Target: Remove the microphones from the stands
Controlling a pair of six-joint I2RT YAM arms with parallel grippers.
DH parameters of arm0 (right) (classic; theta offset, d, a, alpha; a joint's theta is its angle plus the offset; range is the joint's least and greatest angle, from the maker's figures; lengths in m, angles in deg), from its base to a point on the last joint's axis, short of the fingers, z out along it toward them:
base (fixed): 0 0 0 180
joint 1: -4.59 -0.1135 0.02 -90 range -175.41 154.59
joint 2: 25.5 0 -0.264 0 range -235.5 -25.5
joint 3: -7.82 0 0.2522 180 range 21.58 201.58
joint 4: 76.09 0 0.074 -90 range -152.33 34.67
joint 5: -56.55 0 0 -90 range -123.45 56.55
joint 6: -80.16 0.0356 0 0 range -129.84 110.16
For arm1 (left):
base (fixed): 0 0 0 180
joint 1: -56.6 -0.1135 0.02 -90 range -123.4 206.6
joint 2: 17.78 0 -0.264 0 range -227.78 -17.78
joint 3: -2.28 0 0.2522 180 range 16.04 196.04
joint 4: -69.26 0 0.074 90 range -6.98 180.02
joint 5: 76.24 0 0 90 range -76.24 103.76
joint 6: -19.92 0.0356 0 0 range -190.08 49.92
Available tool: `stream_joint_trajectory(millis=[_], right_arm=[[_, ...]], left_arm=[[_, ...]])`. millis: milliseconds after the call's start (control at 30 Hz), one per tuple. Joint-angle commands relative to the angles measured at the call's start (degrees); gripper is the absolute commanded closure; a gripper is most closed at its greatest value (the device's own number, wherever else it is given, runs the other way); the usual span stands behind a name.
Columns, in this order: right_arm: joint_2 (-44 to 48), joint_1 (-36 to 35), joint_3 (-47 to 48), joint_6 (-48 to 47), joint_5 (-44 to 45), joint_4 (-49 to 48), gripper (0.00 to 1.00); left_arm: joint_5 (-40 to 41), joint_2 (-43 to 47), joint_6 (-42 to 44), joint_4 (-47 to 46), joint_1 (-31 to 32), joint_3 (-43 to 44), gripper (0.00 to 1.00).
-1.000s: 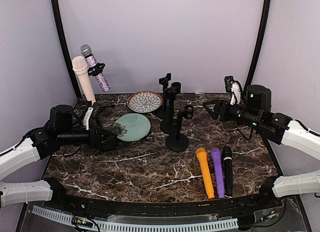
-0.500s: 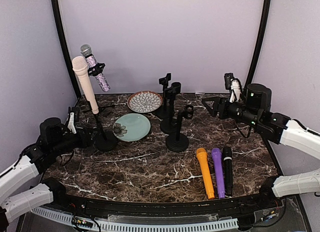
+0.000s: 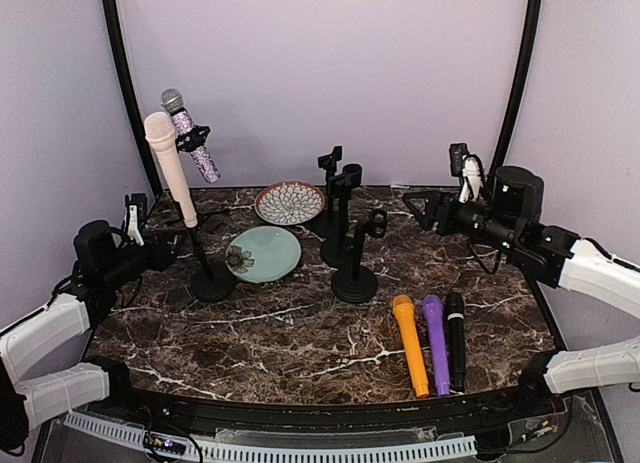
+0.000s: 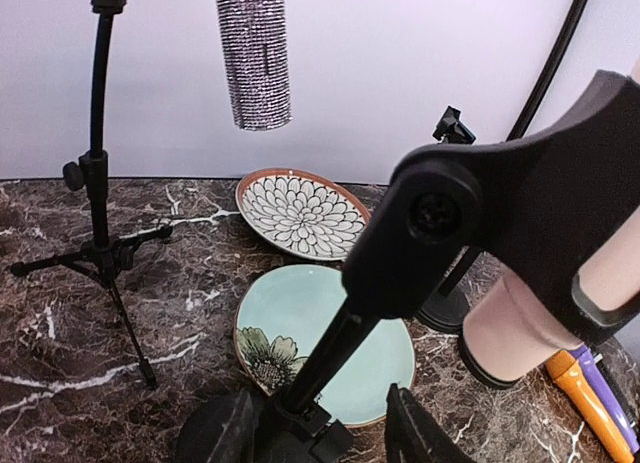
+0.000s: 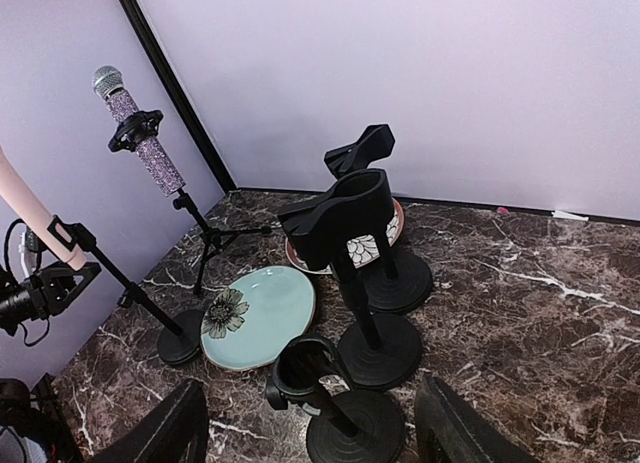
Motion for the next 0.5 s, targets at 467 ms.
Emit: stream_joint_trajectory(millis=[467], right_arm=[[-2.7, -0.3, 1.1, 0.8, -1.2, -4.4, 0.29]], left_arm=[[-8.0, -11.2, 9.7, -17.5, -0.6, -0.3, 0.62]])
